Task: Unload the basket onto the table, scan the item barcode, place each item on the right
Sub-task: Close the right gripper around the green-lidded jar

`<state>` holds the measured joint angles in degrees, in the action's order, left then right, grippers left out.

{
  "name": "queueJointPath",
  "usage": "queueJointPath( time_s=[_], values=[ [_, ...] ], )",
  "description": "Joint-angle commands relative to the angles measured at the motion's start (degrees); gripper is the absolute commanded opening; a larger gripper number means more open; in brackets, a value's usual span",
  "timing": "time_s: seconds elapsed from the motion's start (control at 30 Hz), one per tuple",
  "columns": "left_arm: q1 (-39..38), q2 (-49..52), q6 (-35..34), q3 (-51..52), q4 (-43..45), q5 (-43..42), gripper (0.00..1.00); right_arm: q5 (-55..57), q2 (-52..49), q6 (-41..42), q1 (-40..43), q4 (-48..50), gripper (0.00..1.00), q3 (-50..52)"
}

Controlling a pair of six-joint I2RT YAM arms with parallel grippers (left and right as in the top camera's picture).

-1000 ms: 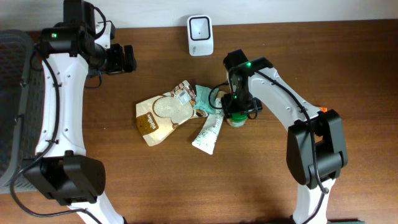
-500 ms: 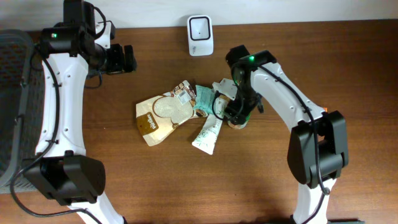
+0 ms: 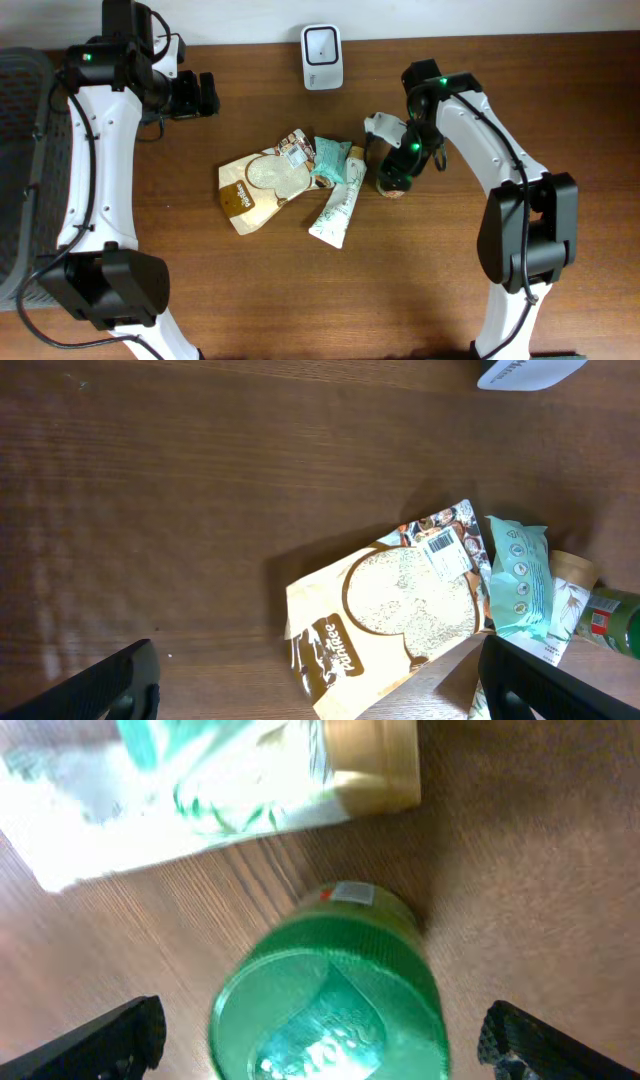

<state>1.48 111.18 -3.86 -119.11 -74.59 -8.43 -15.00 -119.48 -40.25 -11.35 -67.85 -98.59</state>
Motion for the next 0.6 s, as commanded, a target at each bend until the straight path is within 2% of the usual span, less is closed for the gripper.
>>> queueJointPath(
  time_s=[0.0,0.13,0.2,0.3,0.37,0.57],
  values=[
    [0.20,0.13,1.11,-0.04,-0.07,-0.59,0.99,-2.38,-0.48,26.45,-0.17,-0.44,0.98,-1.18],
    [0.20,0.13,1.11,-0.04,-0.07,-0.59,0.99,-2.36,-0.48,47.25,-1.11,-0.76,0.98,-1.05],
    [0.20,0.13,1.11,-0.04,-0.07,-0.59,0.99,-0.96,-0.59,52.35,-2.49,-0.15,0.98,-0.96],
    [0.20,0.13,1.11,-0.04,-0.07,-0.59,0.99,9.55,-0.85,61.05,-5.22,0.66,0.98,-0.96],
    [0.20,0.13,1.11,-0.04,-0.07,-0.59,0.99,13.46,-0.85,63.76,-6.47,0.83,0.98,-0.96],
    [0.20,0.13,1.14,-0.04,-0.07,-0.59,0.99,15.96,-0.90,63.71,-7.96,1.84,0.98,-0.96]
  ],
)
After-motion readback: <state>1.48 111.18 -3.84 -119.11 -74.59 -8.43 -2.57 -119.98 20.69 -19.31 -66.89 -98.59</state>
